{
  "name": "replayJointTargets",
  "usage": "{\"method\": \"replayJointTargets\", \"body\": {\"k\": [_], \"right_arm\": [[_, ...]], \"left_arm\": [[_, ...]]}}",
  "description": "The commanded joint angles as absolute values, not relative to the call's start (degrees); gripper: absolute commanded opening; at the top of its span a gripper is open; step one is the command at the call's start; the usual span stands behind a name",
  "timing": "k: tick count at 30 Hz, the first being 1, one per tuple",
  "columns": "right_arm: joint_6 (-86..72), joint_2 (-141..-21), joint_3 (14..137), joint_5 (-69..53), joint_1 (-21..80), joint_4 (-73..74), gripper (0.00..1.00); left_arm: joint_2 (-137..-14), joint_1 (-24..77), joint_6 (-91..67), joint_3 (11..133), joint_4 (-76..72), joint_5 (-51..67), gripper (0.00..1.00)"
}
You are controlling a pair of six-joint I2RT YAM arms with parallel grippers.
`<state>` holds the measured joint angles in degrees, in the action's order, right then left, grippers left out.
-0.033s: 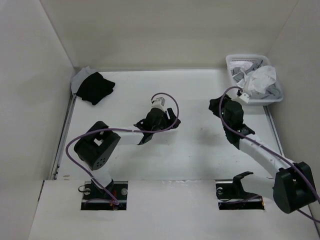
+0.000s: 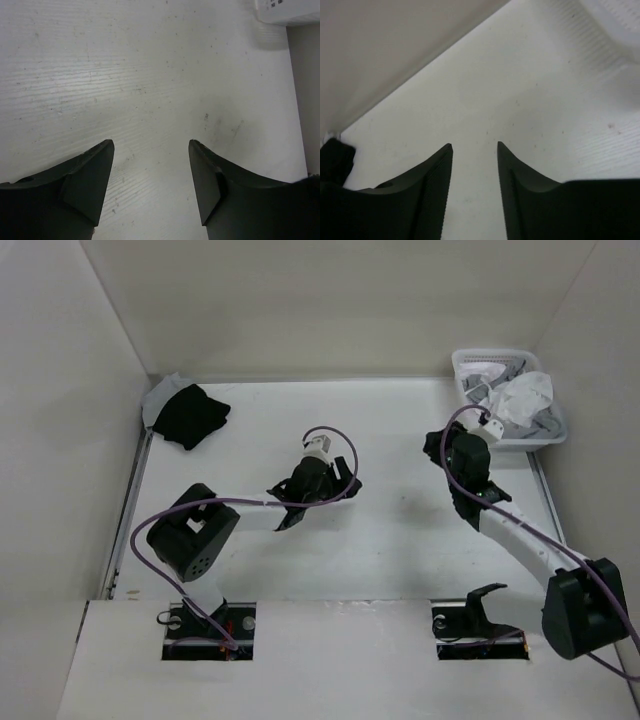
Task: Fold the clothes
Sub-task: Grab the tank top from the pile
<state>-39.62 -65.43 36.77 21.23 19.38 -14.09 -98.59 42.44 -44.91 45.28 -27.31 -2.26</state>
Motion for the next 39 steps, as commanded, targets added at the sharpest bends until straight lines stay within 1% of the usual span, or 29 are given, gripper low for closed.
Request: {"method": "replayJointTargets", "body": {"k": [1,3,4,5,7,8,9,10,11,12,13,14,15,17,19,21,24,30,34,36,39], "right_arm": [[-35.8,-71.1,46.1,24.1,12.7,-14.5,0.37],[-35.1,-77.2,52.5,22.4,6.4,-13.3,0.15],[-34.8,-79.6,54.7,22.4,4.4,-13.1,0.09],[-34.7,-82.4,57.5,22.1,1.7,-12.4,0.03],[-34.4,-86.6,61.9,22.8,-1.9,-10.3,0.00],[-34.0,-90.4,65.6,22.6,-4.8,-8.4,0.00],[-33.5,-92.9,68.1,22.2,-6.4,-6.9,0.00],[-32.4,-97.8,73.2,21.9,-8.8,-3.5,0.01],[-32.2,-98.8,74.2,21.9,-9.2,-2.9,0.02],[-30.9,-103.5,78.9,21.7,-10.7,-0.4,0.09],[-30.2,-105.3,80.8,21.6,-11.1,0.8,0.12],[-29.5,-108.0,83.7,21.5,-11.6,2.4,0.18],[-28.7,-111.1,87.2,21.6,-12.3,4.0,0.27],[-28.0,-115.0,91.5,21.4,-13.7,5.6,0.38],[-27.6,-117.4,94.3,20.8,-14.7,5.4,0.46],[-26.8,-120.6,98.2,18.0,-15.5,6.1,0.49],[-25.8,-125.9,104.8,14.8,-15.8,8.0,0.52],[-27.2,-130.9,109.8,12.5,-15.5,6.2,0.52],[-27.7,-134.6,114.4,12.7,-15.5,8.3,0.51],[-28.0,-136.0,116.1,12.9,-15.5,9.5,0.49],[-29.6,-137.5,117.8,11.7,-15.5,9.1,0.31]], "left_arm": [[-94.7,43.2,-42.9,43.6,-31.5,-0.6,0.60],[-94.5,43.4,-42.1,42.7,-32.2,-1.1,0.60],[-94.3,43.4,-41.8,42.6,-32.3,-1.1,0.59],[-93.7,43.4,-41.4,42.3,-32.4,-1.2,0.58],[-92.9,43.5,-40.4,41.4,-33.7,-1.6,0.51],[-92.6,43.5,-40.2,40.9,-34.7,-1.7,0.48],[-92.1,43.3,-40.1,40.3,-35.2,-1.7,0.47],[-92.0,43.2,-40.1,40.3,-35.3,-1.7,0.47],[-91.9,43.1,-40.1,40.2,-35.3,-1.7,0.47],[-92.0,42.8,-40.2,40.2,-35.4,-1.6,0.47],[-92.1,42.8,-40.3,40.2,-35.4,-1.4,0.47],[-92.4,42.5,-40.4,40.2,-35.4,-1.1,0.47],[-92.5,42.2,-40.5,40.2,-35.4,-1.0,0.47],[-92.7,42.1,-40.7,40.2,-35.4,-1.0,0.48],[-93.2,41.9,-40.6,40.1,-35.9,-1.1,0.48],[-93.8,41.5,-40.8,40.2,-36.0,-0.8,0.48],[-93.9,41.4,-40.9,40.3,-36.1,-0.2,0.49],[-95.3,42.6,-41.0,40.9,-37.2,0.6,0.49],[-96.4,41.9,-42.0,41.0,-37.3,1.6,0.49],[-96.8,41.5,-42.2,41.0,-37.4,1.8,0.49],[-96.8,40.9,-42.4,41.0,-37.5,1.8,0.49]]}}
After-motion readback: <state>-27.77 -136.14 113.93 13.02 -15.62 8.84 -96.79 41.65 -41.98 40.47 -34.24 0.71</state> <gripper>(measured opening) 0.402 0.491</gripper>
